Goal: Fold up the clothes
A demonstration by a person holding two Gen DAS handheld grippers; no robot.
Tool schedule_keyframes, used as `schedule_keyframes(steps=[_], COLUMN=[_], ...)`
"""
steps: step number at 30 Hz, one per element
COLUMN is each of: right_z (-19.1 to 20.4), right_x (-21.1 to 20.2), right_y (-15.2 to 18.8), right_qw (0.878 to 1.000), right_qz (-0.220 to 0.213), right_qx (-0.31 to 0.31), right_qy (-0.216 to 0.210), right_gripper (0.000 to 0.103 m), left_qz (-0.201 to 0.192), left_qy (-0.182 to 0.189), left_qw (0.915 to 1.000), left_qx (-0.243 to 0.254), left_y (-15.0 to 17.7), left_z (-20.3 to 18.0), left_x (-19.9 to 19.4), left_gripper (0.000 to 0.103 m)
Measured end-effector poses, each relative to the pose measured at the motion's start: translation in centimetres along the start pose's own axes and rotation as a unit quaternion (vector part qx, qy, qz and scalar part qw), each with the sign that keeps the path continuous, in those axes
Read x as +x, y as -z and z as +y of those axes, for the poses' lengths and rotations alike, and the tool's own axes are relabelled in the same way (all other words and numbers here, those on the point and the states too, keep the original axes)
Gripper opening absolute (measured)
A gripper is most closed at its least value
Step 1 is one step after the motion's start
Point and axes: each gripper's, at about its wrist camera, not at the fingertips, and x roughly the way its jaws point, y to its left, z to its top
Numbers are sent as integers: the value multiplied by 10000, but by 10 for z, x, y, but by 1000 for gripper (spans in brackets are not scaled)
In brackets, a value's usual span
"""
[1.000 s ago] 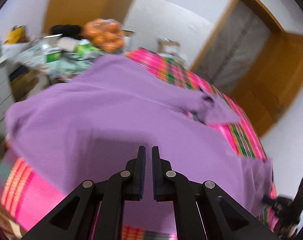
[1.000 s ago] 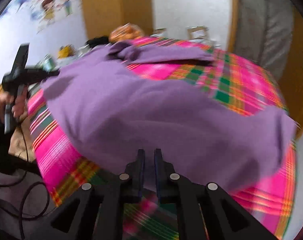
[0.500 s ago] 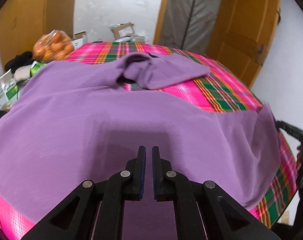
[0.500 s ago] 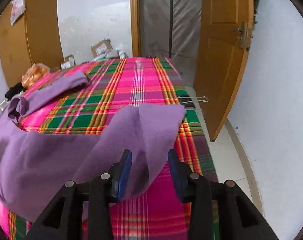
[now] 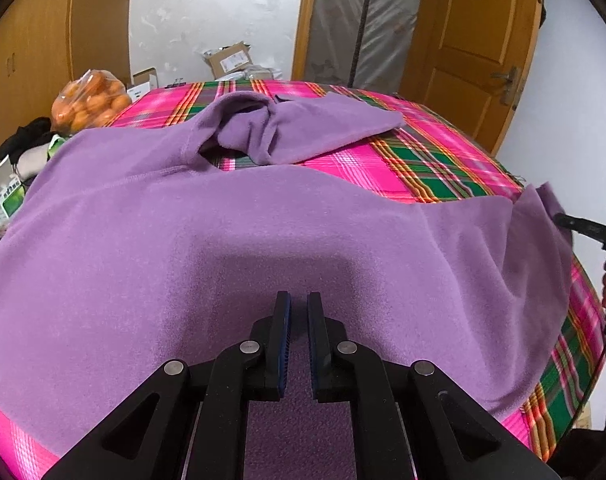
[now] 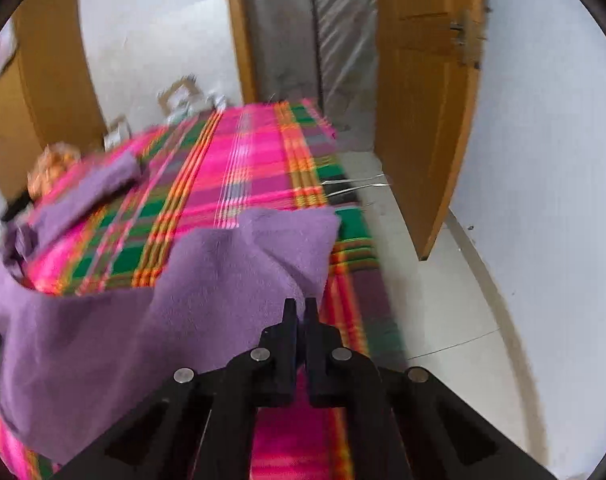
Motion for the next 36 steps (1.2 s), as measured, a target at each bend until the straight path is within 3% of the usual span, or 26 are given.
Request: schedule_keyframes(steps=[6, 14, 19, 21, 26, 27, 28, 36], right_z=[-53, -93, -120, -128, -147, -150, -151, -155], right_x=[-52, -54, -46, -40, -29, -30, -33, -53], right_y=[22, 78, 87, 90, 101, 102, 102, 104], right_qw=[9938, 9755, 9491, 9400, 9126, 9122, 9157, 9223], right_qz=[-384, 138, 100, 85, 65, 23, -46, -445], right_qx=[1027, 2122, 2971, 3212, 3808, 3824, 3768, 3666], right_qy=[-164, -569, -1044, -1150, -1486, -1470, -1396, -1141], right_gripper=[3, 4, 16, 26, 24, 8, 2, 2], left_qz=[52, 164, 188, 192, 202, 203, 202, 240], left_qy=[30, 290, 367, 373, 341, 339, 358, 928], left_qw=[9998, 9986, 9981, 9980, 9981, 9980, 9979, 9912], left_qx=[209, 410, 468, 468, 481, 486, 502, 910], left_y=[1, 3, 4, 4, 3, 3, 3, 17], left_z=[-6, -16, -24, -27, -31, -31, -33, -51], left_x=[-2, -6, -5, -4, -3, -3, -4, -12], left_gripper=[8, 8, 8, 8, 8, 8, 8, 8])
